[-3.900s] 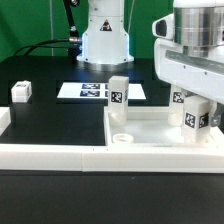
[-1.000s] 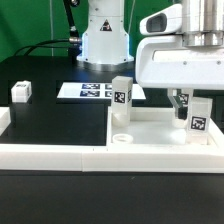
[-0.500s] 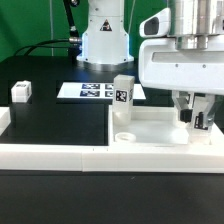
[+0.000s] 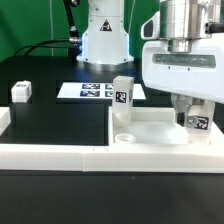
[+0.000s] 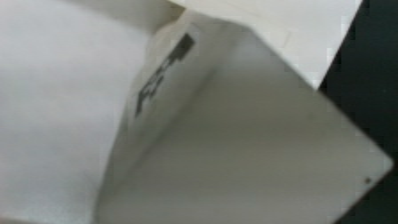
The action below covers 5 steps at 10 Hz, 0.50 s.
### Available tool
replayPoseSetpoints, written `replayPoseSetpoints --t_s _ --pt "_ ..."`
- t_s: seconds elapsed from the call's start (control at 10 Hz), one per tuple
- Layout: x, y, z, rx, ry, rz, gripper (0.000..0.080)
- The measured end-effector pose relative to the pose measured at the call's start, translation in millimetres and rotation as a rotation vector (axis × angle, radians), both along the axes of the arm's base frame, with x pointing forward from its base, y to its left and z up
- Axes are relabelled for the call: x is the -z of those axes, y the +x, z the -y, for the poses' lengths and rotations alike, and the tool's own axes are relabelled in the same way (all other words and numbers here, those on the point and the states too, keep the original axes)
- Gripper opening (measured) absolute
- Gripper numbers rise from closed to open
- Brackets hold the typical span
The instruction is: Assemble square table
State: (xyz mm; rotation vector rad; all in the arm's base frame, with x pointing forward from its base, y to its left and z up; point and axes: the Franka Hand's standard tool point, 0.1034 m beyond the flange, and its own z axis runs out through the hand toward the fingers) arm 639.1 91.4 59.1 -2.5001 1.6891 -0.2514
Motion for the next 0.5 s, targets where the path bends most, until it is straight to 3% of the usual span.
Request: replayPoseSetpoints --t_s 0.3,0.5 --pt "0.2 0.0 0.0 0.000 0.000 0.000 0.0002" --pt "0.5 -0.1 0.1 0.000 0.000 0.000 0.0223"
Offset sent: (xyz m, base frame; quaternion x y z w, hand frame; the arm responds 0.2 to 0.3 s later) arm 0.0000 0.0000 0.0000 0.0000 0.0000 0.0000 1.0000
